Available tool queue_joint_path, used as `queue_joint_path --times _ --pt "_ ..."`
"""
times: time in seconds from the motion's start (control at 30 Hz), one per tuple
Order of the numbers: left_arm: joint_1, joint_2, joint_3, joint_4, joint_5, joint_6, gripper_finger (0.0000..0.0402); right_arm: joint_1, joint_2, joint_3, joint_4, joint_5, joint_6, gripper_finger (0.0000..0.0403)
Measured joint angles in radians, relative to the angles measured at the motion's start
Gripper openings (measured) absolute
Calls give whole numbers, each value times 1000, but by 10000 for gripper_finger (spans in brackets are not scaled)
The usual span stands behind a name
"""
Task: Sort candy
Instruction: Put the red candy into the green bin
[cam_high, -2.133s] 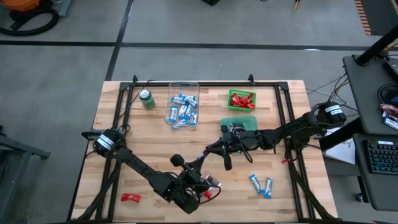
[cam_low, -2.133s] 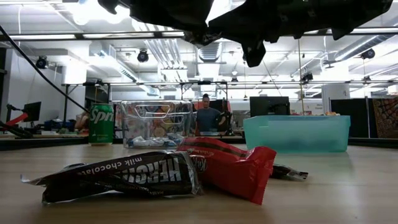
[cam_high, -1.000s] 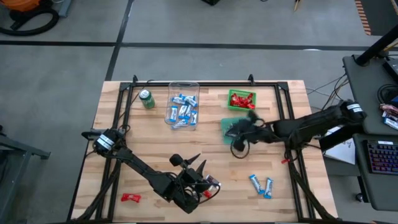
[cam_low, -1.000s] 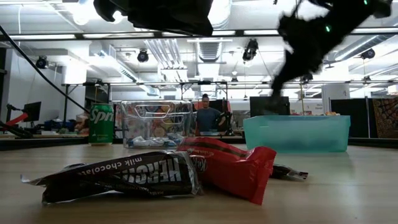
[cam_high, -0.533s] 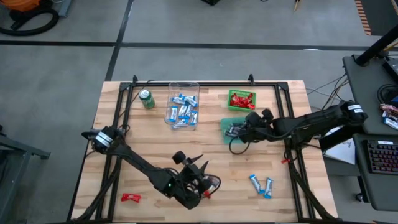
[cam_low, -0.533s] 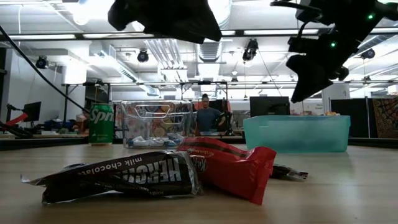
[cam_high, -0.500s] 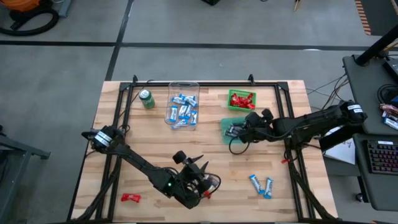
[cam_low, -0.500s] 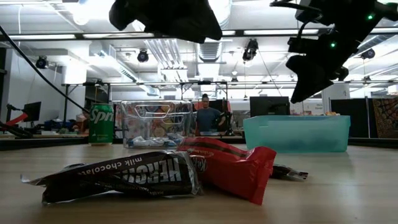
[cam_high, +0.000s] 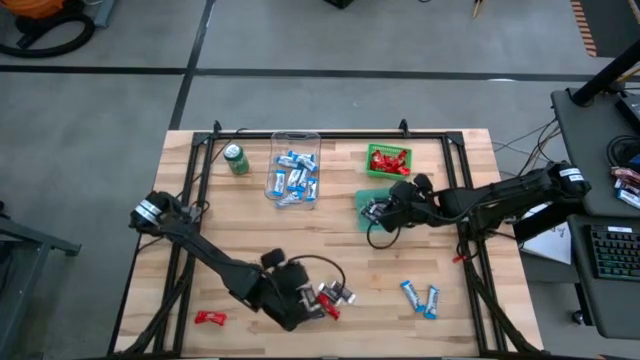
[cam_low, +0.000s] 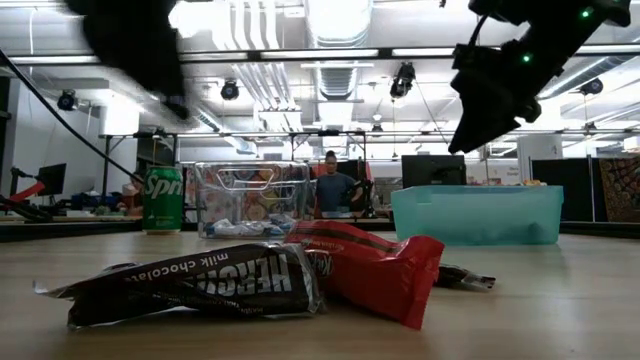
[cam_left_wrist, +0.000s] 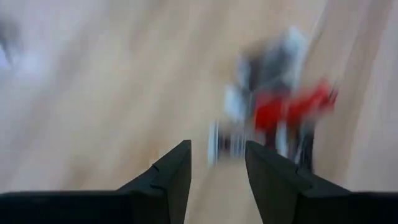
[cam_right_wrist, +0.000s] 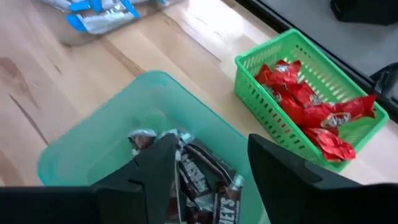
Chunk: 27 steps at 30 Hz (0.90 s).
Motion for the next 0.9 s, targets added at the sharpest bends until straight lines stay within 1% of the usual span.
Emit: queue_joint_path --times 0.07,0.13,0.2,0.23,0.27,0.33,0.43,0.53,0.6,0.7,0.9 --pt "-4 -1 0 -113 155 -105 134 0 0 6 12 -1 -4 193" --pt "-17 5 0 -238 313 -166 134 0 0 7 10 0 -5 192" --pt "-42 17 -1 -351 455 -171 134 0 0 7 10 -1 -5 192" --pt "-60 21 -2 -397 501 -158 134 0 0 7 11 -2 -5 192" --pt "-81 22 -2 -434 523 -138 134 0 0 7 12 -2 -5 192" --pt "-137 18 -2 -469 528 -97 134 0 0 7 16 -8 -5 192" --pt "-239 13 -2 -459 529 -86 134 0 0 7 27 -17 -5 192" --pt "-336 18 -2 -433 527 -166 134 0 0 7 33 -25 -5 192" --pt "-380 29 -7 -413 526 -241 134 0 0 7 40 -24 -8 192" --pt "-419 45 -9 -411 525 -334 134 0 0 7 64 -25 -28 192" --pt "-431 90 -35 -402 520 -358 134 0 0 7 79 -25 -50 192"
